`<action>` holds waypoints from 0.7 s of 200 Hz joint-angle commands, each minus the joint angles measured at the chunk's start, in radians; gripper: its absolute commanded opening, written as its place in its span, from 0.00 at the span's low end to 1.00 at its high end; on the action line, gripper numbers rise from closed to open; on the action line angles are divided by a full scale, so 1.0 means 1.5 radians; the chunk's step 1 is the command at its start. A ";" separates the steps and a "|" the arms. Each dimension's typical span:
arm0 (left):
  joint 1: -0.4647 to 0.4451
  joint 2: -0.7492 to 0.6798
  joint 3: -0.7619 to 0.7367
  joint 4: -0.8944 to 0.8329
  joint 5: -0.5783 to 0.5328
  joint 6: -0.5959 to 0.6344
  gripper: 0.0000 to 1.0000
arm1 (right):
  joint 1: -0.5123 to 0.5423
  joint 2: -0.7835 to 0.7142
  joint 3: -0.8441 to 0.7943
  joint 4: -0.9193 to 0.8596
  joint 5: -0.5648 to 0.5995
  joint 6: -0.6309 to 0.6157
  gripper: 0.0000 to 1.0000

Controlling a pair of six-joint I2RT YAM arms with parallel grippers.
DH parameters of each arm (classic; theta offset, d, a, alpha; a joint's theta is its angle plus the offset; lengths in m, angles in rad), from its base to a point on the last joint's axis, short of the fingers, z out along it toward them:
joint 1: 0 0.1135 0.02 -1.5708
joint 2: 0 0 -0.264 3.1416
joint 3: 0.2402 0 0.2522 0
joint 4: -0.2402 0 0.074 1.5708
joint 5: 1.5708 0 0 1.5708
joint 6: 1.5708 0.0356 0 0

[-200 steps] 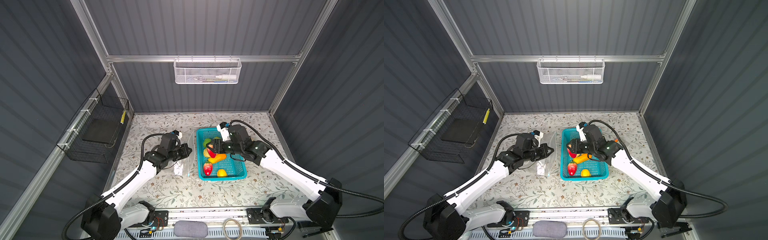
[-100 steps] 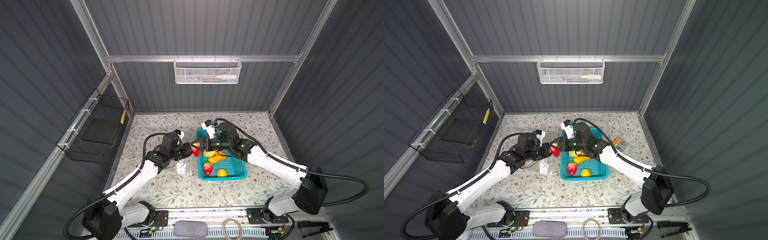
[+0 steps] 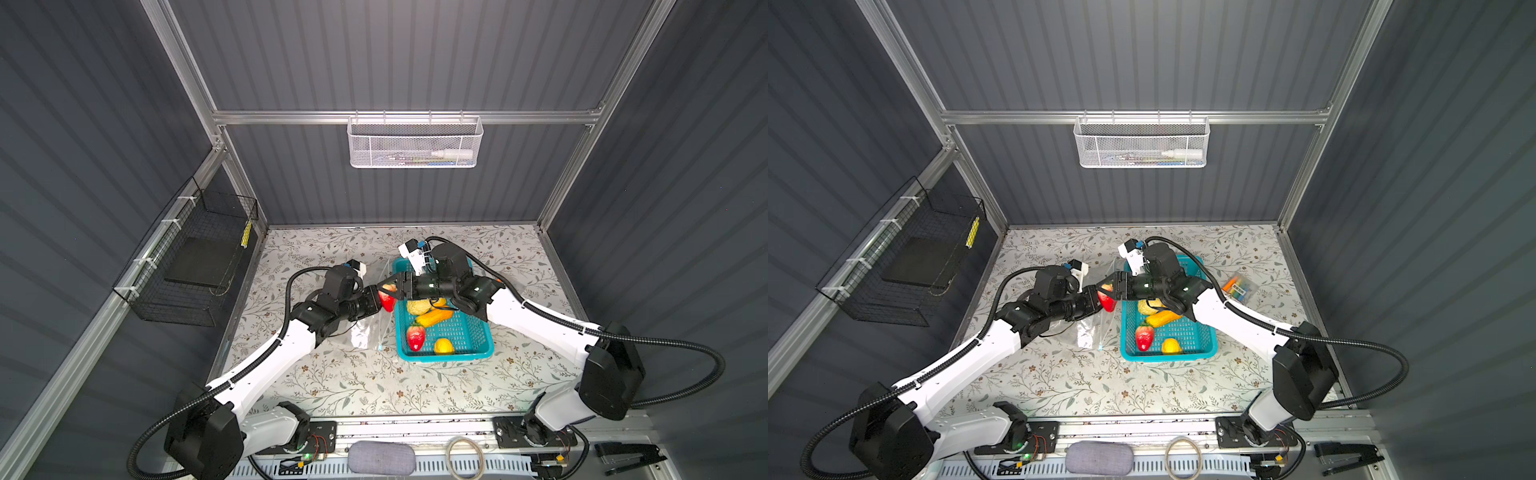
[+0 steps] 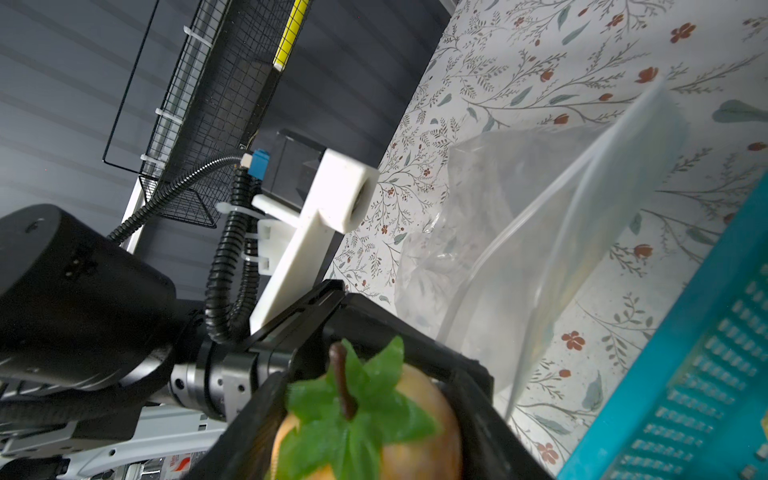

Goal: Place the food in the zip-top bag and seal the zipper
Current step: 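Carry the peach with the right gripper to the bag held by the left gripper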

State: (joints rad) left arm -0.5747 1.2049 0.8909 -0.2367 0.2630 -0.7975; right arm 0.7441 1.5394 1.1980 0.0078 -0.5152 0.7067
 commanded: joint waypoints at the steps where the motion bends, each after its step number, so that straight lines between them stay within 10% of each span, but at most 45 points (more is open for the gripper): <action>1: -0.007 -0.016 0.023 0.000 0.024 0.007 0.00 | -0.005 0.013 -0.013 -0.016 0.036 -0.009 0.46; 140: -0.008 -0.023 0.055 -0.010 0.025 -0.001 0.00 | 0.014 0.032 0.026 -0.168 0.235 -0.025 0.45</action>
State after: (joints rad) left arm -0.5819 1.1835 0.9249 -0.2607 0.2817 -0.7975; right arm 0.7341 1.5524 1.1664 -0.1291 -0.2840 0.6922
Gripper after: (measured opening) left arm 0.045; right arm 0.586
